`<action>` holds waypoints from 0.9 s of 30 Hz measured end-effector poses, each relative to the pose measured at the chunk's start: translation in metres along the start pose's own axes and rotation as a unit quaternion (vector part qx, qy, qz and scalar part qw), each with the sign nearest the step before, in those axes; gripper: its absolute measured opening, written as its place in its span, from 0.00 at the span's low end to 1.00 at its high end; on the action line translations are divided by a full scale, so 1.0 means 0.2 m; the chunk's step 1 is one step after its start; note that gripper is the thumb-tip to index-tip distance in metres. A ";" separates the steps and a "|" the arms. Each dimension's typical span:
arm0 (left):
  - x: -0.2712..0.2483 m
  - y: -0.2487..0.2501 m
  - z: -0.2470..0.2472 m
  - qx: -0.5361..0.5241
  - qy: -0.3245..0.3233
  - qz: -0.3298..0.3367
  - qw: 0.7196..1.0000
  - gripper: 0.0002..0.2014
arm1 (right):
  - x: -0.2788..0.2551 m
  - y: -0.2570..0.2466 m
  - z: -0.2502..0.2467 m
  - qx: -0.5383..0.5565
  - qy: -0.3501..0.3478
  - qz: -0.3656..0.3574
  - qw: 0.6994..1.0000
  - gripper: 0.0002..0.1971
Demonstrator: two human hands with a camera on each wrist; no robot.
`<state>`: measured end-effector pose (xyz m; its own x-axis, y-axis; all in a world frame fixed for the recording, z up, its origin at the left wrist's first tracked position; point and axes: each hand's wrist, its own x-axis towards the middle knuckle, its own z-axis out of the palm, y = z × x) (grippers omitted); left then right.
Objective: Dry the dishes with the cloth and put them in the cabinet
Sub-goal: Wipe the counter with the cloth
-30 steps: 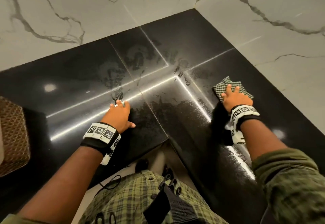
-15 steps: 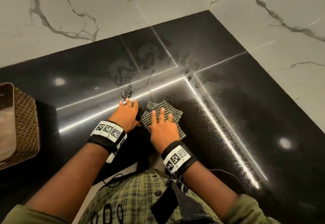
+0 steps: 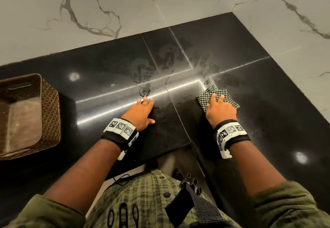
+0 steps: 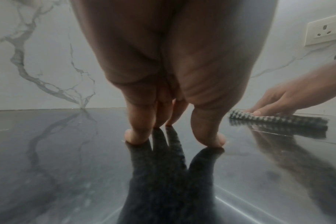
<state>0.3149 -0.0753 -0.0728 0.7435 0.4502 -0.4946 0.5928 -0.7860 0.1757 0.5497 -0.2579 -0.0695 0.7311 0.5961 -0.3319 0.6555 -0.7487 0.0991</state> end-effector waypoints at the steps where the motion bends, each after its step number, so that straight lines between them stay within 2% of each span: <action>1: -0.02 -0.02 0.00 -0.024 0.009 0.007 1.000 0.42 | -0.04 -0.06 -0.01 0.001 -0.009 0.001 1.000 0.32; 3: -0.06 -0.08 0.00 -0.091 0.026 0.015 0.995 0.38 | -0.16 -0.22 -0.03 0.003 -0.030 -0.016 0.999 0.34; 6: -0.15 -0.16 0.00 -0.179 0.055 0.019 0.982 0.32 | -0.37 -0.50 -0.04 -0.007 -0.056 -0.131 0.990 0.32; 9: -0.23 -0.24 0.03 -0.196 0.086 -0.012 0.977 0.27 | -0.44 -0.65 -0.03 0.039 -0.011 -0.230 0.972 0.20; 12: -0.28 -0.38 0.10 -0.148 0.099 -0.092 0.980 0.28 | -0.37 -0.60 0.00 0.092 0.041 -0.315 0.944 0.15; 15: -0.32 -0.50 0.16 -0.101 0.110 -0.164 0.975 0.29 | -0.34 -0.50 0.03 0.073 0.012 -0.357 0.931 0.21; 17: -0.34 -0.54 0.18 -0.092 0.091 -0.181 0.975 0.32 | -0.35 -0.50 0.07 0.044 -0.007 -0.363 0.931 0.26; 20: -0.33 -0.56 0.20 -0.059 0.068 -0.163 0.983 0.33 | -0.42 -0.64 0.09 0.049 -0.035 -0.388 0.920 0.33; 23: -0.32 -0.56 0.16 -0.021 0.037 -0.150 0.988 0.32 | -0.50 -0.89 0.13 0.073 -0.035 -0.429 0.900 0.36; 27: -0.32 -0.61 0.11 0.060 0.041 -0.114 0.991 0.28 | -0.60 -1.16 0.16 0.038 -0.045 -0.451 0.891 0.41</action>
<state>0.1893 -0.0173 -0.0808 0.6191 0.6513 -0.4388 0.7113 -0.7018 -0.0381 0.3037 -0.1640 -0.0826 -0.1072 0.9416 -0.3193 0.9511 0.0035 -0.3089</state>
